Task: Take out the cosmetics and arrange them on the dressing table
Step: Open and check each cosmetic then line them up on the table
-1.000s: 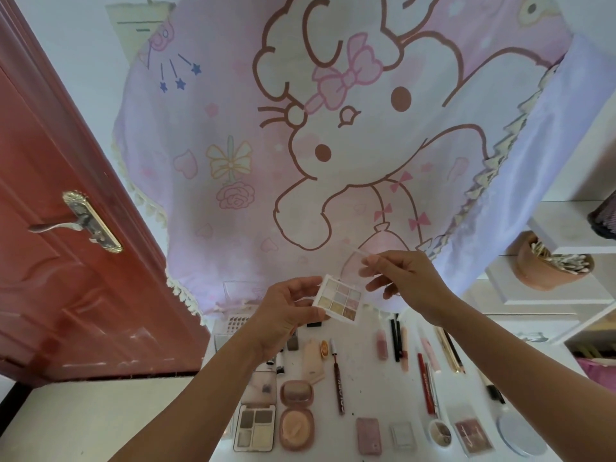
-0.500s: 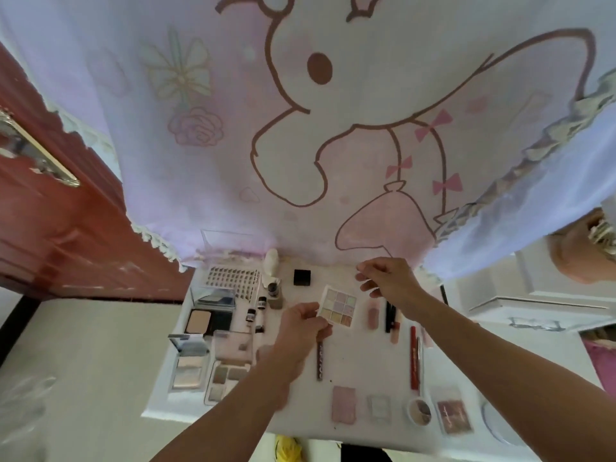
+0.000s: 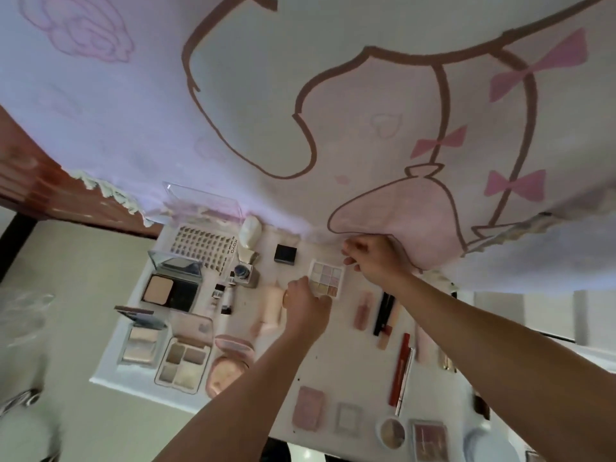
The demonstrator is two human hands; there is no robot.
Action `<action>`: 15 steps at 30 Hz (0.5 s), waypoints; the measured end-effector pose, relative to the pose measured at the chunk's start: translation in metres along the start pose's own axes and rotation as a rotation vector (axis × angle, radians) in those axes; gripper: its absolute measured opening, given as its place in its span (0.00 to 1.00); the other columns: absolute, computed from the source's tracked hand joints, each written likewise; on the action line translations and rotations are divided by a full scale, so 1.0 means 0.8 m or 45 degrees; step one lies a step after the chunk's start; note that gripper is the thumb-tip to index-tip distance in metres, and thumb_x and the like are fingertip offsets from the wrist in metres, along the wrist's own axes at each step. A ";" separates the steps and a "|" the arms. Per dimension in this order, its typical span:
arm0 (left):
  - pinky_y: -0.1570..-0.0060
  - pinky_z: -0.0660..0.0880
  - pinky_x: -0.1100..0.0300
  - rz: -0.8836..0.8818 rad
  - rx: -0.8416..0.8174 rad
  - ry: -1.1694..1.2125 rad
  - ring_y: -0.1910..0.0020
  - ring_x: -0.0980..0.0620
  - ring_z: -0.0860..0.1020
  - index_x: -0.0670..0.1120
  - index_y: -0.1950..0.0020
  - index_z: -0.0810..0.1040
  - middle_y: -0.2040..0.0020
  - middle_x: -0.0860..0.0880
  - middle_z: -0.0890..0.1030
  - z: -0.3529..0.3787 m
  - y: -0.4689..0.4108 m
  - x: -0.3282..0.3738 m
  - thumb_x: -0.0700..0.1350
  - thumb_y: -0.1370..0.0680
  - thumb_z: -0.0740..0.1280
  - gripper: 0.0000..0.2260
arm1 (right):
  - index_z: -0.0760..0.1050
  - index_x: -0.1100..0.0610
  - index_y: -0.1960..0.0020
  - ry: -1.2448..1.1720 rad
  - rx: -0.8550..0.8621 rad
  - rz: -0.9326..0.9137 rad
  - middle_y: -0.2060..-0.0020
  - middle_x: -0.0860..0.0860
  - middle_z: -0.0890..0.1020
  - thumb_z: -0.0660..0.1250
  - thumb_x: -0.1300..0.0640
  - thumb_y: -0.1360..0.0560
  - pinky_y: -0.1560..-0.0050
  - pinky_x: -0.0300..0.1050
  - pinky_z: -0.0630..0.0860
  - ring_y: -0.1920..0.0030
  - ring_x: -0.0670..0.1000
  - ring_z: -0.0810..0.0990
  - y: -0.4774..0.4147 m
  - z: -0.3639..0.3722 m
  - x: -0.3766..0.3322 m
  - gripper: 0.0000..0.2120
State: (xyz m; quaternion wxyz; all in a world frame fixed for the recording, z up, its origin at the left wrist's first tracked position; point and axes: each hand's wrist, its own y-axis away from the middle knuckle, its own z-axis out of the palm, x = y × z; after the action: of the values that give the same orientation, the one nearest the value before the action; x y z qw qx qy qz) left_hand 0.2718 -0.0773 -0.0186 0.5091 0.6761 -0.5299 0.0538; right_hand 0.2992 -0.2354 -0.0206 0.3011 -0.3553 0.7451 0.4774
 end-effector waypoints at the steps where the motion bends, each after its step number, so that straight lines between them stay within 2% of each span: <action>1: 0.50 0.76 0.56 0.008 -0.002 -0.031 0.50 0.49 0.74 0.41 0.42 0.73 0.43 0.47 0.72 0.000 0.004 0.006 0.42 0.28 0.64 0.15 | 0.80 0.62 0.51 0.003 -0.011 -0.004 0.58 0.54 0.83 0.65 0.58 0.20 0.62 0.42 0.75 0.62 0.49 0.82 -0.004 0.002 0.003 0.08; 2: 0.51 0.71 0.61 0.009 -0.009 -0.054 0.50 0.51 0.70 0.40 0.39 0.71 0.42 0.48 0.69 -0.001 0.007 0.011 0.40 0.25 0.63 0.15 | 0.80 0.61 0.52 0.008 -0.014 -0.016 0.58 0.54 0.83 0.65 0.58 0.20 0.61 0.43 0.75 0.62 0.49 0.82 -0.008 0.004 0.006 0.08; 4: 0.51 0.67 0.63 0.007 -0.018 -0.083 0.49 0.53 0.66 0.39 0.36 0.69 0.39 0.46 0.67 0.006 0.005 0.010 0.38 0.24 0.62 0.16 | 0.80 0.58 0.54 0.018 -0.011 -0.037 0.60 0.54 0.83 0.65 0.58 0.20 0.58 0.45 0.76 0.60 0.51 0.82 -0.012 0.009 0.013 0.07; 6: 0.49 0.67 0.64 0.016 -0.027 -0.085 0.48 0.53 0.66 0.40 0.35 0.68 0.36 0.45 0.67 0.013 0.002 0.008 0.38 0.24 0.63 0.17 | 0.81 0.58 0.53 0.016 0.000 -0.024 0.61 0.54 0.83 0.66 0.57 0.20 0.55 0.48 0.77 0.58 0.53 0.82 -0.017 0.012 0.017 0.07; 10: 0.47 0.68 0.62 0.014 -0.026 -0.133 0.46 0.50 0.69 0.40 0.35 0.68 0.36 0.45 0.67 0.015 -0.003 0.010 0.38 0.24 0.63 0.18 | 0.81 0.66 0.54 -0.014 0.123 0.015 0.63 0.59 0.84 0.68 0.56 0.22 0.56 0.53 0.79 0.62 0.53 0.79 -0.020 0.020 0.019 0.13; 15: 0.47 0.66 0.61 0.007 -0.068 -0.221 0.39 0.47 0.69 0.41 0.34 0.68 0.34 0.46 0.68 0.008 -0.004 0.014 0.42 0.23 0.63 0.18 | 0.81 0.68 0.56 -0.104 0.262 0.135 0.61 0.63 0.84 0.71 0.50 0.25 0.56 0.58 0.80 0.63 0.55 0.81 -0.025 0.029 0.021 0.18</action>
State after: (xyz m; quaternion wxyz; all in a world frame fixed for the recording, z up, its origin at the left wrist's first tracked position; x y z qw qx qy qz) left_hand 0.2759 -0.0897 -0.0170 0.4790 0.6630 -0.5751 -0.0175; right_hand 0.3085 -0.2241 -0.0523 0.3405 -0.2627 0.7951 0.4277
